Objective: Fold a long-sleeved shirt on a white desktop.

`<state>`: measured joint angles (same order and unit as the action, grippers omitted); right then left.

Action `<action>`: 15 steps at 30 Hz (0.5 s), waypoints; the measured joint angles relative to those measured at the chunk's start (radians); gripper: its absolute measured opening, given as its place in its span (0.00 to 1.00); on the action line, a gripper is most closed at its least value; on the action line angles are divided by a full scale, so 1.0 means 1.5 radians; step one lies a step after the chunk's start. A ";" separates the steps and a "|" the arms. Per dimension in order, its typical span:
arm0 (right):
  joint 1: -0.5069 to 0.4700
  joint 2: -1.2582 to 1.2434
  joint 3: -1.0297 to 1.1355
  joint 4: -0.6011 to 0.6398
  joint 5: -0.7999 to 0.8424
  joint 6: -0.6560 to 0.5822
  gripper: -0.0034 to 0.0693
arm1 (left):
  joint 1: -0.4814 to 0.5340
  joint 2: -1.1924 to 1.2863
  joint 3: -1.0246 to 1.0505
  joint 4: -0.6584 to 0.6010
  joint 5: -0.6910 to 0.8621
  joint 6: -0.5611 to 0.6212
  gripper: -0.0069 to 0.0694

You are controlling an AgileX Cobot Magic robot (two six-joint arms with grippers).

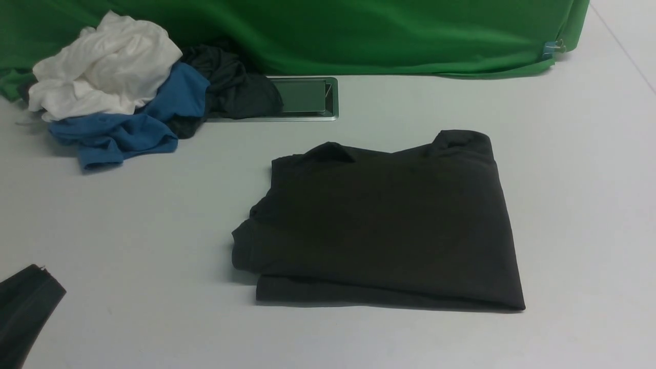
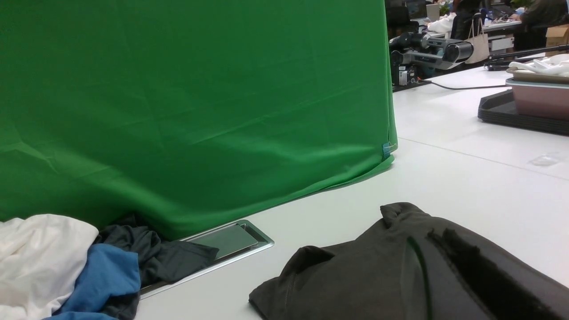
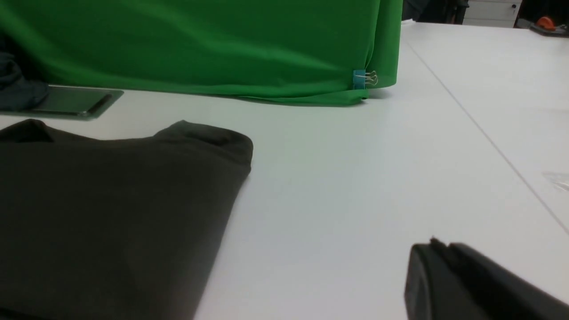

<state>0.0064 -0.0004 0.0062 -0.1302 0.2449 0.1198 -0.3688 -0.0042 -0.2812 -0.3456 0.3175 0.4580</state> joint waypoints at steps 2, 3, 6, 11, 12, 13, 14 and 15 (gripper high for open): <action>0.000 0.000 0.000 0.000 0.000 0.000 0.15 | 0.000 0.000 0.000 0.000 0.000 0.000 0.12; 0.000 0.000 0.000 0.000 0.000 0.000 0.15 | 0.000 0.000 0.000 0.000 0.000 0.000 0.12; 0.000 0.000 0.000 0.000 0.000 0.001 0.16 | 0.000 0.000 0.000 0.000 0.000 0.000 0.12; 0.000 0.000 0.000 0.000 0.000 0.001 0.18 | 0.000 0.000 0.000 0.000 0.000 0.000 0.12; 0.000 0.000 0.000 0.000 0.000 0.001 0.19 | 0.000 0.000 0.000 0.000 0.000 0.000 0.12; 0.000 0.000 0.000 0.000 0.000 0.001 0.19 | 0.000 0.000 0.000 0.000 0.000 0.000 0.12; 0.000 0.000 0.000 0.000 0.000 0.001 0.19 | 0.000 0.000 0.000 0.002 0.000 0.000 0.12; 0.000 0.000 0.000 0.000 0.000 0.001 0.19 | 0.000 0.000 0.001 0.002 0.000 0.000 0.12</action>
<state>0.0064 -0.0004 0.0062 -0.1302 0.2449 0.1208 -0.3688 -0.0042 -0.2802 -0.3430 0.3175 0.4580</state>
